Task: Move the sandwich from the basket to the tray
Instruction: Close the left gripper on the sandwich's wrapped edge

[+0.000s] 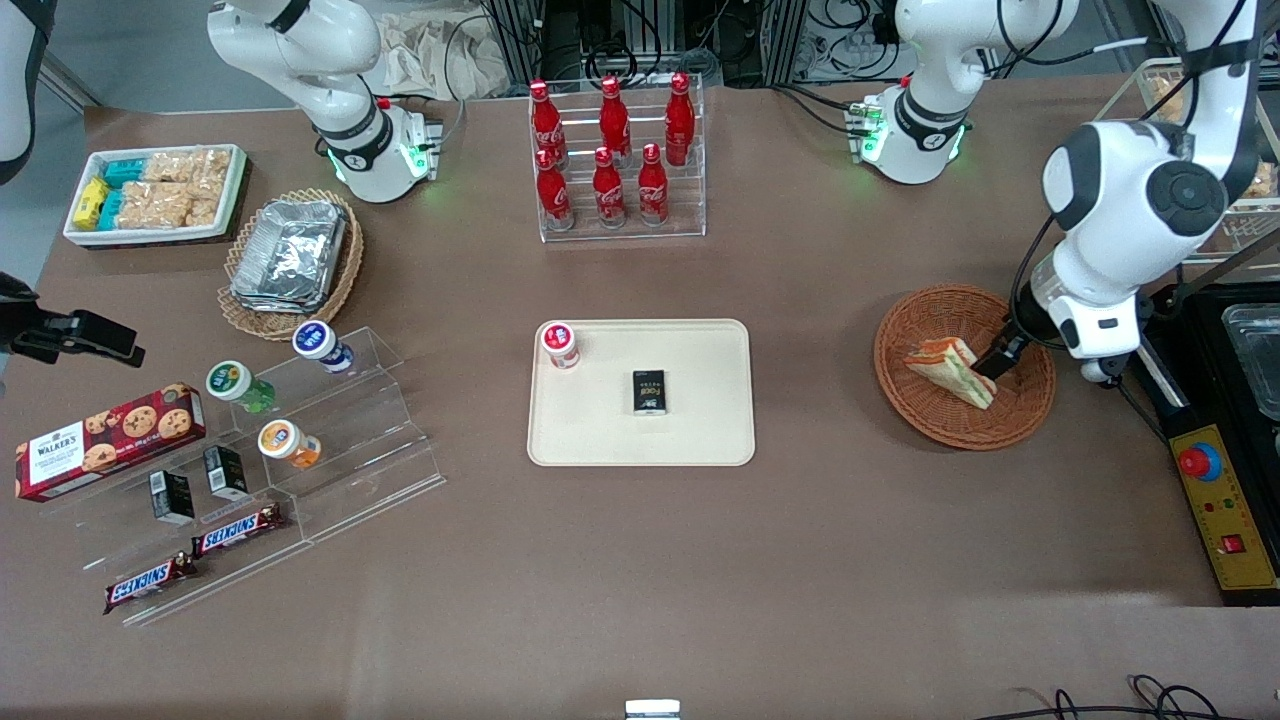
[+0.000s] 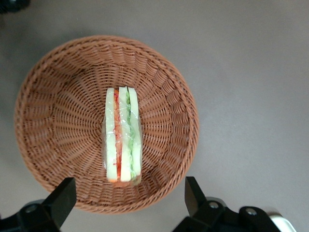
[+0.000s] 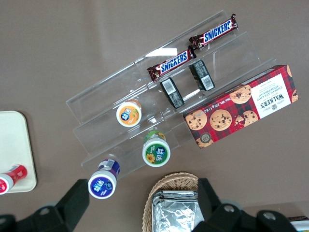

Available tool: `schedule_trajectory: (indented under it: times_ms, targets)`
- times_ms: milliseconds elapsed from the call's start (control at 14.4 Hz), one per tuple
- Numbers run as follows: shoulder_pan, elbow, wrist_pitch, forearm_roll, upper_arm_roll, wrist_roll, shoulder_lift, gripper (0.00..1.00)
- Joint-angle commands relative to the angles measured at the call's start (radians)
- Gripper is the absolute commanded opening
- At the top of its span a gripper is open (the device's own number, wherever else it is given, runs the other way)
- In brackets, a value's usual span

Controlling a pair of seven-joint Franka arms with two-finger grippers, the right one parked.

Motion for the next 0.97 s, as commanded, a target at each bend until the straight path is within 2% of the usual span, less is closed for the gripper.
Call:
schedule_trajectory:
  times_ms: [0,208,624,693,762,832,901]
  targets:
    - [-0.004,-0.029,0.093,-0.01,-0.007,-0.061,0.053,1.0]
    - [-0.011,-0.037,0.152,-0.01,-0.015,-0.078,0.121,1.0]
    - [-0.001,-0.15,0.32,-0.007,-0.012,-0.073,0.179,1.0]
    - [-0.001,-0.149,0.339,-0.007,-0.012,-0.073,0.196,0.92]
    - [0.001,-0.146,0.348,-0.007,-0.012,-0.073,0.204,0.33]
    - [0.001,-0.144,0.348,-0.007,-0.012,-0.069,0.202,0.0]
    - [0.001,-0.136,0.347,-0.008,-0.01,-0.072,0.199,0.0]
